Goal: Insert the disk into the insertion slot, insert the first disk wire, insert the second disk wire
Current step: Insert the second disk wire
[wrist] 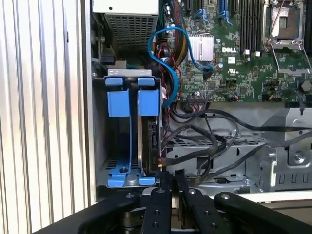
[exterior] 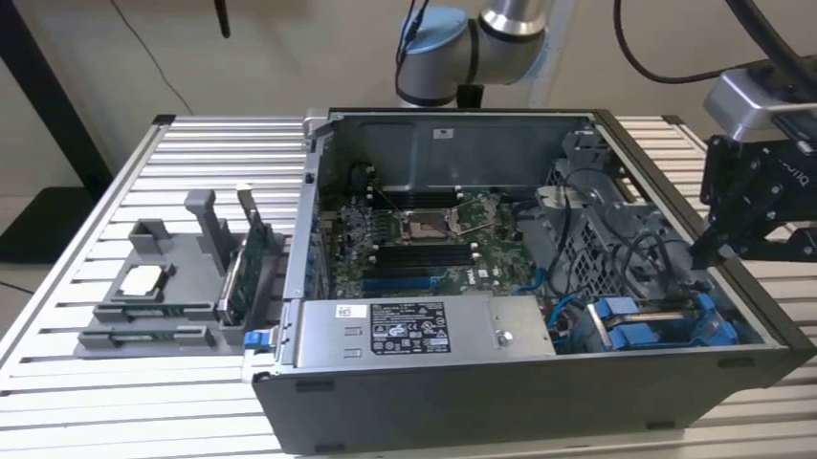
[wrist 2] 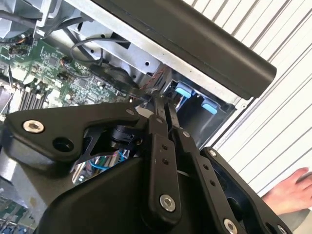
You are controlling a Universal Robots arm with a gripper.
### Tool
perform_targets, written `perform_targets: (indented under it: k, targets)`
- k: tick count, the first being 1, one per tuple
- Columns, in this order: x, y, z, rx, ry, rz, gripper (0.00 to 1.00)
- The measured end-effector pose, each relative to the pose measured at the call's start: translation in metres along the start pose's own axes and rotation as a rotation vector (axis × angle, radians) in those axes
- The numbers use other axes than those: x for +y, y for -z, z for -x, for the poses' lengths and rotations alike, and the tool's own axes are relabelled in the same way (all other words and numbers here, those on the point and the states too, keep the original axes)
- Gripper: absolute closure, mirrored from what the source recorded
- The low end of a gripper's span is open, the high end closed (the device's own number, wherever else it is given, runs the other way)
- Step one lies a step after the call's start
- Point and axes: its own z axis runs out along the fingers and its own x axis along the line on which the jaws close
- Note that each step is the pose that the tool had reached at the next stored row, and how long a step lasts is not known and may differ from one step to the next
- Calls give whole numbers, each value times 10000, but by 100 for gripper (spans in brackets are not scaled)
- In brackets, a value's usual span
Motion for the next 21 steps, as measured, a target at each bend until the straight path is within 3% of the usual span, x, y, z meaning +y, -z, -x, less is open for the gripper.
perform_targets:
  k: [7,10,14,21]
  targets:
    - [195,46,1,-345,-113,-4,84]
    - [285,56,0,-447,-165,-8,84]
    - [375,57,-2,-482,-210,-13,84]
    - [396,46,-5,-479,-211,-13,84]
